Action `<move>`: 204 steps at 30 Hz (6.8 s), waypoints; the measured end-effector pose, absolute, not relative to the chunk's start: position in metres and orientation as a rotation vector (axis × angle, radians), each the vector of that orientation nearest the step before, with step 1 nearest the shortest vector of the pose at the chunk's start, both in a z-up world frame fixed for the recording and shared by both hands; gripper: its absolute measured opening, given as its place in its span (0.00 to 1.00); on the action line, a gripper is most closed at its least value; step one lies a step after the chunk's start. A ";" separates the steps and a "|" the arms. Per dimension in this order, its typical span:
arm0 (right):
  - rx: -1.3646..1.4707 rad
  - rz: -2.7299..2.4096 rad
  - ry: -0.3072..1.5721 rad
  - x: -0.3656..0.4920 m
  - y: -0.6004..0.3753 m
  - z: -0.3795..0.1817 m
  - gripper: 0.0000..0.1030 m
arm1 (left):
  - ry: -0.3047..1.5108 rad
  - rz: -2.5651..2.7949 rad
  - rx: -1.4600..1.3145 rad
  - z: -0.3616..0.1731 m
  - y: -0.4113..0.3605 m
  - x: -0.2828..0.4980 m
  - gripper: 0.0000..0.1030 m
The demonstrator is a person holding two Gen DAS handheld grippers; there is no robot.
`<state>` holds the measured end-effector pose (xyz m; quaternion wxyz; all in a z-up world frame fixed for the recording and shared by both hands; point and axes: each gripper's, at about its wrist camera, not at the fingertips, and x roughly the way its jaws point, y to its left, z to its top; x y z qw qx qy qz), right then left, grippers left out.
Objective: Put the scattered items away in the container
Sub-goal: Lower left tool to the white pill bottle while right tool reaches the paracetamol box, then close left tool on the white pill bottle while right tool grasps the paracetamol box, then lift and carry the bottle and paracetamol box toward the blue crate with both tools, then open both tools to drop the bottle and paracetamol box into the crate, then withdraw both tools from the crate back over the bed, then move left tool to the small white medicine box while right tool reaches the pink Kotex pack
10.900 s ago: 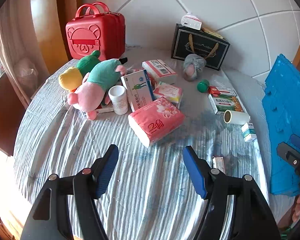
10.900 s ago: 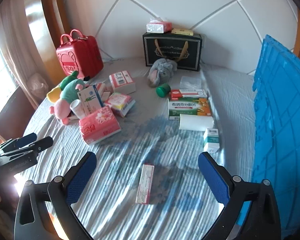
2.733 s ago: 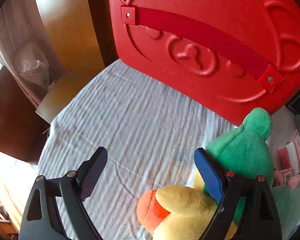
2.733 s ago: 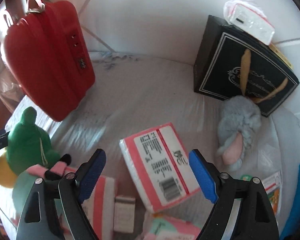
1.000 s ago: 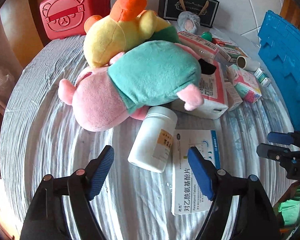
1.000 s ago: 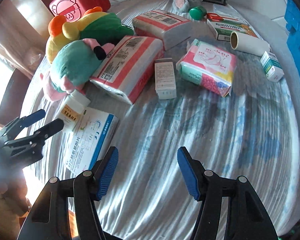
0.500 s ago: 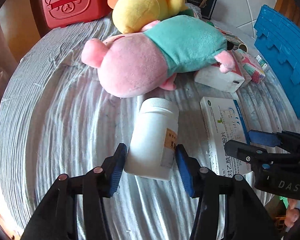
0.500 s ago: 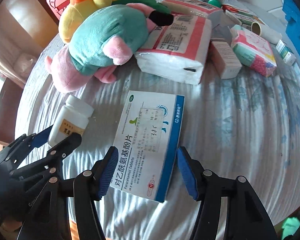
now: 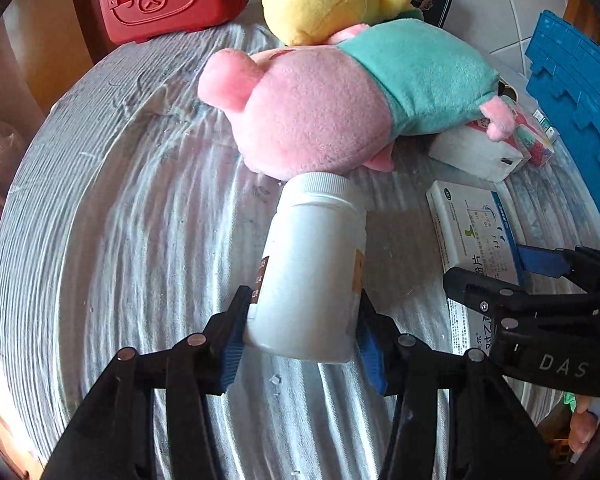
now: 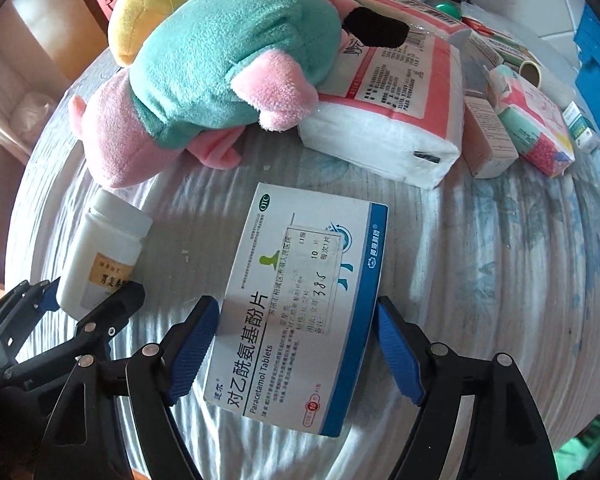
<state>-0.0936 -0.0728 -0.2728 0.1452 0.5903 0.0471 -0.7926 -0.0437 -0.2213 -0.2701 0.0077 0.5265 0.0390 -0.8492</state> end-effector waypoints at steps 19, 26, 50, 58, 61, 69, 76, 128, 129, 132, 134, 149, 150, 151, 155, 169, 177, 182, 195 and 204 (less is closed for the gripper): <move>1.652 -2.320 0.171 -0.067 -0.042 -0.248 0.74 | 0.115 -2.712 1.535 -0.232 -0.200 -0.033 0.44; 1.570 -2.388 0.123 -0.069 -0.027 -0.202 0.29 | 0.124 -2.787 1.457 -0.198 -0.187 -0.033 0.44; 1.701 -2.313 0.288 -0.060 -0.043 -0.255 0.70 | 0.060 -2.750 1.574 -0.233 -0.178 -0.023 0.43; 1.499 -2.431 0.170 -0.057 -0.022 -0.174 0.70 | 0.048 -2.878 1.380 -0.166 -0.167 -0.029 0.43; 1.431 -2.482 0.148 -0.057 -0.018 -0.143 0.70 | 0.043 -2.926 1.318 -0.143 -0.161 -0.030 0.43; 1.297 -2.574 0.127 -0.060 0.013 -0.087 0.70 | 0.026 -3.028 1.170 -0.090 -0.128 -0.032 0.43; 1.156 -2.627 0.115 -0.058 0.059 -0.046 0.70 | 0.002 -3.068 1.053 -0.054 -0.076 -0.035 0.43; 1.044 -3.025 -0.041 -0.133 0.627 0.046 0.70 | -0.232 -3.384 1.107 0.042 0.474 -0.141 0.43; 1.053 -3.012 -0.045 -0.133 0.631 0.041 0.70 | -0.222 -3.366 1.154 0.036 0.476 -0.144 0.43; 1.087 -2.972 -0.040 -0.137 0.638 0.029 0.70 | -0.206 -3.310 1.250 0.022 0.479 -0.150 0.43; 1.111 -2.943 -0.016 -0.139 0.637 0.022 0.70 | -0.211 -3.269 1.288 0.015 0.481 -0.152 0.43; 1.227 -2.841 0.083 -0.157 0.628 0.003 0.72 | -0.178 -3.181 1.307 0.005 0.464 -0.144 0.72; 1.226 -2.840 0.075 -0.157 0.629 0.002 0.74 | -0.178 -3.182 1.298 0.005 0.463 -0.143 0.72; 1.225 -2.842 0.070 -0.156 0.629 0.002 0.79 | -0.176 -3.185 1.292 0.005 0.461 -0.141 0.72; 1.208 -2.853 0.053 -0.152 0.633 0.005 0.88 | -0.178 -3.193 1.263 0.006 0.457 -0.135 0.72; 0.997 -2.905 0.040 -0.096 0.628 0.036 1.00 | -0.114 -3.225 1.105 0.025 0.435 -0.102 0.72; 0.903 -2.851 0.082 -0.087 0.591 0.049 1.00 | -0.017 -3.172 1.007 0.034 0.392 -0.083 0.72; 0.857 -2.802 0.108 -0.085 0.548 0.056 1.00 | 0.063 -3.129 0.912 0.043 0.340 -0.070 0.72; 0.722 -2.683 0.106 -0.080 0.363 0.062 1.00 | 0.136 -2.973 0.899 0.024 0.133 -0.054 0.72; 0.856 -2.550 0.123 -0.099 0.233 0.013 1.00 | 0.208 -2.807 1.088 -0.031 0.013 -0.073 0.72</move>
